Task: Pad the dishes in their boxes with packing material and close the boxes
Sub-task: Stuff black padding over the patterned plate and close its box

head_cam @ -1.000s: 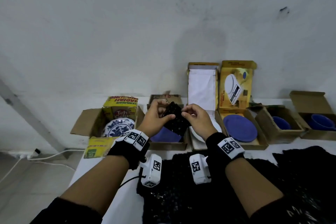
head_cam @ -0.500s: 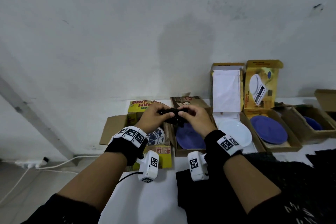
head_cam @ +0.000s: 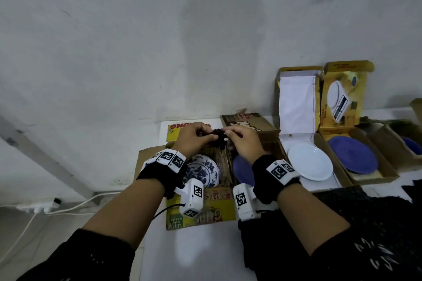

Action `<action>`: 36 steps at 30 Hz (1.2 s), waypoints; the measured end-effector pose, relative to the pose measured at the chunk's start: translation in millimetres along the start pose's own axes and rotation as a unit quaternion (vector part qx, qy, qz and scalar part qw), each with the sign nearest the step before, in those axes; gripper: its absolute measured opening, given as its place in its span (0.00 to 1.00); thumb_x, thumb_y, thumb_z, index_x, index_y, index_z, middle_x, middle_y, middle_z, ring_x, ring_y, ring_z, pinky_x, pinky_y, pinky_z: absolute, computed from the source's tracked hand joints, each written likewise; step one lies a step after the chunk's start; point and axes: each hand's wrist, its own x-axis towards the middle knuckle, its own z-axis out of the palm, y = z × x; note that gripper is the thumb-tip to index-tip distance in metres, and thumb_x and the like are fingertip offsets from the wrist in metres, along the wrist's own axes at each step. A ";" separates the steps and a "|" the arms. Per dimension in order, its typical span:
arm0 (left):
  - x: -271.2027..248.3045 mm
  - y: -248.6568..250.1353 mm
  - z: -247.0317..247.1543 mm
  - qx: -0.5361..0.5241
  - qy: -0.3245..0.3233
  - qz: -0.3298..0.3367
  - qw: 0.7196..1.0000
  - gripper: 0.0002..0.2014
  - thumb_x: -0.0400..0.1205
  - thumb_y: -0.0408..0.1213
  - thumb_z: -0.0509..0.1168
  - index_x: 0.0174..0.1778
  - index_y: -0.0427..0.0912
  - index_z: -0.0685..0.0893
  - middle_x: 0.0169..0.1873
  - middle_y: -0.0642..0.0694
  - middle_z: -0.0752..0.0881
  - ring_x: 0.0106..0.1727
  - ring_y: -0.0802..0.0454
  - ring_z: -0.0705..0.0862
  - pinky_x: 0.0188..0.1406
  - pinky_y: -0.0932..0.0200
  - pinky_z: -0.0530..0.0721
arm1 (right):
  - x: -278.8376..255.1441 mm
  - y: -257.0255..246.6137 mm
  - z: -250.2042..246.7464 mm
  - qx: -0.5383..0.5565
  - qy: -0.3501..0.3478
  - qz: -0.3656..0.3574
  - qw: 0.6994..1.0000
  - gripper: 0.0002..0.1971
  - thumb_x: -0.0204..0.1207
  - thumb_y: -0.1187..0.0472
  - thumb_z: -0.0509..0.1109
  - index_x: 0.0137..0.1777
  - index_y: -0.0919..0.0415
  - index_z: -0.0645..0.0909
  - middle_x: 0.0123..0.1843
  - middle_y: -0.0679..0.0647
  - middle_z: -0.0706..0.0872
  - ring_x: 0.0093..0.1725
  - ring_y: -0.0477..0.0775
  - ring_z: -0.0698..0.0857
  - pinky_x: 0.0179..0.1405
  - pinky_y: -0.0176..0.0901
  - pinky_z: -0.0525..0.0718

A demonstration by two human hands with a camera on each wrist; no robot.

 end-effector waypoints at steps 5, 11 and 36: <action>16.3 -17.8 -7.6 0.228 -0.058 0.050 0.971 0.13 0.69 0.34 0.77 0.35 0.47 0.76 0.37 0.47 0.85 0.42 0.49 0.82 0.46 0.52 0.81 | -17.3 13.4 5.2 -0.234 -0.104 0.080 0.963 0.23 0.73 0.53 0.74 0.62 0.64 0.72 0.51 0.58 0.82 0.51 0.57 0.81 0.44 0.43 0.74; 28.6 -17.1 -0.6 0.399 -0.145 0.079 0.902 0.03 0.72 0.33 0.73 0.39 0.44 0.85 0.41 0.47 0.89 0.46 0.48 0.85 0.46 0.57 0.81 | -26.2 14.4 13.0 -0.239 -0.142 0.052 0.959 0.14 0.78 0.60 0.69 0.59 0.64 0.71 0.54 0.61 0.83 0.50 0.58 0.82 0.43 0.42 0.73; 30.9 -32.3 8.8 0.563 -0.419 0.073 0.709 0.18 0.85 0.37 0.56 0.70 0.39 0.77 0.68 0.38 0.75 0.66 0.40 0.74 0.65 0.53 0.72 | -28.8 8.4 11.0 -0.256 -0.182 0.033 0.949 0.15 0.81 0.62 0.66 0.63 0.66 0.69 0.62 0.65 0.80 0.62 0.64 0.79 0.48 0.40 0.68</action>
